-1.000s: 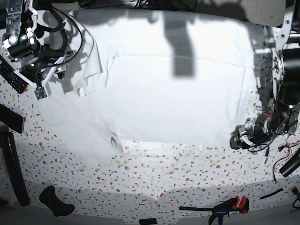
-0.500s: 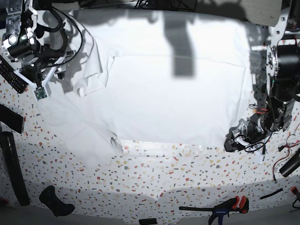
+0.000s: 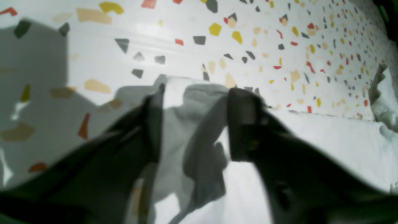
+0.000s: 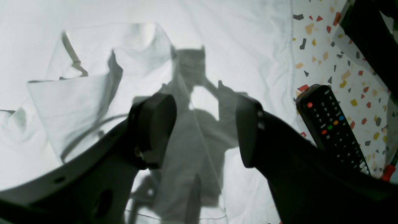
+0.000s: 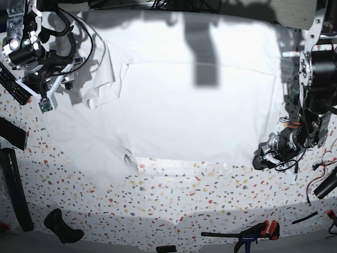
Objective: Fold the T-shirt properly
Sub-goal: 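Move both grippers out to the shirt's side edges, then grasp the shirt's side edges with both grippers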
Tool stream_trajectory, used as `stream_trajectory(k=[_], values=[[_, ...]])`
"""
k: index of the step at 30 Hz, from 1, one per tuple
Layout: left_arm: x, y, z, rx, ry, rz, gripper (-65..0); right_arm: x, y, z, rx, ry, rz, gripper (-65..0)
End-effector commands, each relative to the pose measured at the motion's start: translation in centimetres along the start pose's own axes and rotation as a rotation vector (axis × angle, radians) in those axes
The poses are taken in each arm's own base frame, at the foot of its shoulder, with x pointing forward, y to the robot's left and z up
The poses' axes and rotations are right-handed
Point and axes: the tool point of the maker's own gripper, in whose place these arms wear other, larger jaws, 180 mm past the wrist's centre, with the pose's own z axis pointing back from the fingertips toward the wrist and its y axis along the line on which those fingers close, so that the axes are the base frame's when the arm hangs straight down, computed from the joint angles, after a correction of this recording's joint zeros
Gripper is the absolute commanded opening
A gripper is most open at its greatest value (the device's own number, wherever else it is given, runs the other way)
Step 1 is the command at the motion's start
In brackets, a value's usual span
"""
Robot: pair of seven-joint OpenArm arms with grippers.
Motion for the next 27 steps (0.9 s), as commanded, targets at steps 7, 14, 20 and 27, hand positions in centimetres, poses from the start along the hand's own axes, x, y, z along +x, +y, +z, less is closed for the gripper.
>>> stream_trajectory(k=[7,14,20,27], values=[[1.5,-0.2,0.2,-0.006,-0.021,-0.019,-65.0,1.6,-1.5,0.4,-0.064,-0.049,0.021,-30.7],[2.1,-0.3,0.2,-0.009,-0.056,-0.015,-65.0,6.1,-6.4,-0.6,-0.227,-0.160,-0.092,-30.8],[2.3,-0.4,0.2,-0.015,-0.067,-0.001,-65.0,7.4,-9.3,-5.5,-0.158,-0.106,-0.226,-30.8],[2.3,-0.4,0.2,-0.015,-0.067,-0.001,-65.0,10.6,-10.7,-9.8,0.013,-0.094,-0.322,-30.8]])
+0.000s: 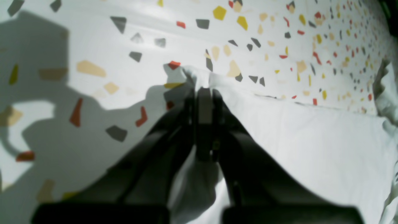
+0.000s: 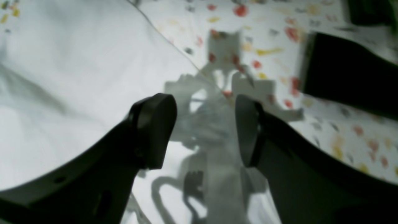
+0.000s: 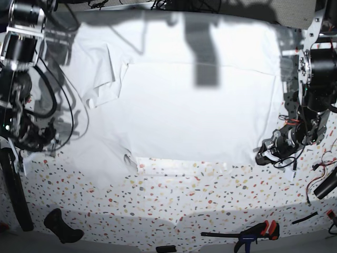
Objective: Fold the T-shirt properly
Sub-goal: 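Grasp the shirt's side edges with both grippers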
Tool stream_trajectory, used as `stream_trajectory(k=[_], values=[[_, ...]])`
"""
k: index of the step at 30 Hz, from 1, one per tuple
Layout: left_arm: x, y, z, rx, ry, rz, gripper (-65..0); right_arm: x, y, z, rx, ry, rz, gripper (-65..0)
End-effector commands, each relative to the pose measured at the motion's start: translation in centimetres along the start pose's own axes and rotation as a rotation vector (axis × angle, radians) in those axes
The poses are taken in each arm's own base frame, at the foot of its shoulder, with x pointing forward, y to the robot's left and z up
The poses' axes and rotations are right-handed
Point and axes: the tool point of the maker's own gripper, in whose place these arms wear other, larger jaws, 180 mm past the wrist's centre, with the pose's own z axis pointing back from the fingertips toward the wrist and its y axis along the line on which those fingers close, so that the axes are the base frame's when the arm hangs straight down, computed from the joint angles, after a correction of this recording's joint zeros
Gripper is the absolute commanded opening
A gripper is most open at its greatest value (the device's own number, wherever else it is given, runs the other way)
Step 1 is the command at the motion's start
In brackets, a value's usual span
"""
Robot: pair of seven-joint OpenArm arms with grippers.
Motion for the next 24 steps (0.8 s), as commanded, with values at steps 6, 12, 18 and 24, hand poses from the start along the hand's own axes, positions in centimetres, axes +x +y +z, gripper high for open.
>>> stream_trajectory(k=[6,12,18,24], values=[[2.4,-0.4,0.2,-0.011,-0.042,-0.022,-65.0,3.2,-1.4,-2.6,0.104,0.033,-0.031,-30.8],[2.4,-0.4,0.2,-0.010,-0.041,-0.024,-65.0,3.6,-0.2,-5.1,0.232,0.037,-0.073,-30.8],[2.2,-0.4,0.2,-0.010,-0.033,-0.024,-65.0,1.1,-0.1,-6.9,0.200,0.094,-0.019,-30.8],[2.3,-0.4,0.2,-0.010,-0.034,-0.024,-65.0,-0.7,1.2,-7.4,0.208,0.166,0.063,-30.8]])
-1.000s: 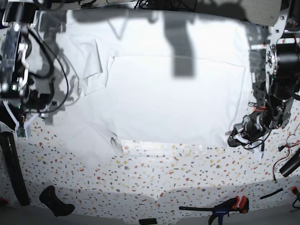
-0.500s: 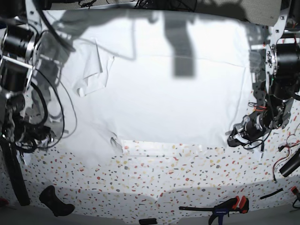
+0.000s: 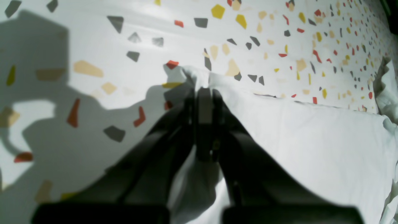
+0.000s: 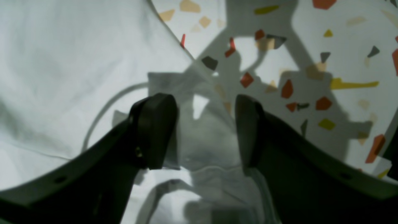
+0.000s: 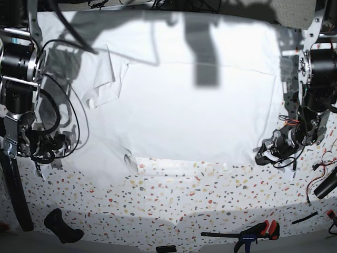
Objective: Fold the T-shirt properly
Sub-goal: 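Grasp the shirt's side edges with both grippers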
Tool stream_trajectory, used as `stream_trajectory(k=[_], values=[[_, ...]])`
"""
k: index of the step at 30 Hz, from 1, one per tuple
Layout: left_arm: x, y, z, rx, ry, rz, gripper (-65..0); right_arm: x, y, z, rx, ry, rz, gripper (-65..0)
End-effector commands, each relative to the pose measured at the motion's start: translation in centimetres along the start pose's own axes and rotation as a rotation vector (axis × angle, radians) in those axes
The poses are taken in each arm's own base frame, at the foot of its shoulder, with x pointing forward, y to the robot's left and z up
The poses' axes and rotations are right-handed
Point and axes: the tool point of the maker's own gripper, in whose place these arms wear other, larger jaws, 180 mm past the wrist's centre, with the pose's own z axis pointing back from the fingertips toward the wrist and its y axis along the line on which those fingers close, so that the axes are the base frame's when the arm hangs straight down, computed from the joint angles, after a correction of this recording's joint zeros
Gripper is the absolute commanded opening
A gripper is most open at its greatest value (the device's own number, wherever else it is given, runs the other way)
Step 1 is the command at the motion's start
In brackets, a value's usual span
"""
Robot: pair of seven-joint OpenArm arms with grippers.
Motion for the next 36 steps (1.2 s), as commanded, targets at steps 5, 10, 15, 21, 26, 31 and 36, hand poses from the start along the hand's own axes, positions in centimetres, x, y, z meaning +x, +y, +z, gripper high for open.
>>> stream_trajectory(k=[5,10,15,21,26,31,36], values=[[2.3,-0.4,0.2,-0.011,-0.040,-0.020,-65.0,1.4,1.6,-0.1,0.034,-0.011,0.044,-31.0],[2.3,-0.4,0.3,-0.011,-0.041,-0.020,-65.0,1.2,1.8,-0.3,0.034,0.003,0.051,-46.0],[2.3,-0.4,0.3,-0.011,-0.042,-0.020,-65.0,1.0,1.7,-0.2,0.032,0.013,0.049,-65.0],[2.9,-0.3,0.3,-0.008,-0.074,-0.027,-65.0,2.3,2.6,-0.2,0.061,-0.029,0.035,-65.0],[4.4,1.4,0.5,0.110,-0.066,-0.154,-65.0,4.4,4.1,-0.2,0.086,-0.068,0.044,-65.0],[8.1,1.4,1.0,0.158,-0.107,-0.200,-65.0,7.5,6.1,-0.1,0.101,-0.118,0.047,-65.0],[12.0,0.1,1.4,0.155,-0.152,-0.248,-65.0,11.1,7.6,1.0,0.120,-0.173,0.064,-65.0]])
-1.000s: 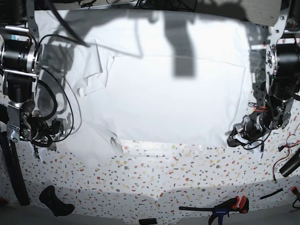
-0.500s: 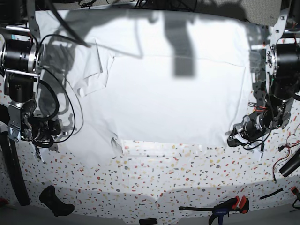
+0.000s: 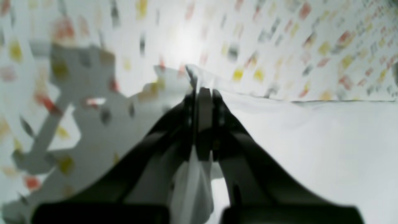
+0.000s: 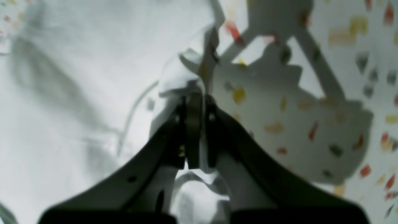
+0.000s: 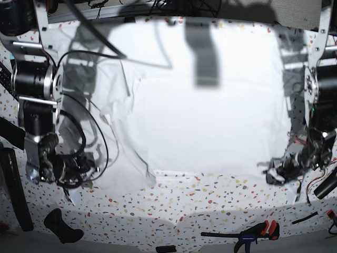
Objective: Fold the T-shirt properly
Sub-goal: 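Grasp the shirt's side edges with both grippers, then fold the grasped edge over toward the collar with both grippers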
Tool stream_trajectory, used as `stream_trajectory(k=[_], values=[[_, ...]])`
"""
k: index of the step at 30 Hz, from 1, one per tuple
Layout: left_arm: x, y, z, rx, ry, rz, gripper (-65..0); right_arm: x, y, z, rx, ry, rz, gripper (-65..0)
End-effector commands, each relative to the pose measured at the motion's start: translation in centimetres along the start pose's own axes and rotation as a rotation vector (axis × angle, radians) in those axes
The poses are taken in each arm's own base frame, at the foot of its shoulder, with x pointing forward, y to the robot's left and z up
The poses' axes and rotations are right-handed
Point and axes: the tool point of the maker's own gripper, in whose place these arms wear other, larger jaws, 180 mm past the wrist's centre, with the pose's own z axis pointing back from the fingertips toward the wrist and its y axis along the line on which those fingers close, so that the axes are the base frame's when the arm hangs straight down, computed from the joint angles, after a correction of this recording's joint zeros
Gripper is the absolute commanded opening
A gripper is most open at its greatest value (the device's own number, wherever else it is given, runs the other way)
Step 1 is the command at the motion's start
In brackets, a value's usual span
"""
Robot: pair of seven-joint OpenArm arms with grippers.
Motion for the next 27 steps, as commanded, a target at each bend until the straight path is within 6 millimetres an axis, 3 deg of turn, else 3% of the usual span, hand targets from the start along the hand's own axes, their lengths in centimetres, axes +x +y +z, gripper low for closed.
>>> stream_trajectory(k=[1,7,13,21,27], values=[[4.3,0.0,0.6,0.001,-0.089,-0.028,-65.0,3.9,-0.5,1.7,-0.011,-0.086,0.019,-65.0],[6.3,-0.2,0.8,0.005,-0.089,-0.062,-65.0,7.2,-1.2,3.6,-0.058,-0.107,0.067,-65.0],[5.9,-0.1,1.4,-0.037,-0.056,0.073,-65.0,7.3,-1.7,4.2,-0.055,-0.107,0.087,-65.0],[5.5,3.1,3.9,-0.027,-0.014,0.149,-65.0,7.3,-3.7,6.1,-0.084,-0.126,0.074,-65.0],[6.5,2.4,7.0,-0.215,-0.004,0.285,-65.0,6.7,-3.9,7.4,-0.035,-0.110,0.022,-65.0]])
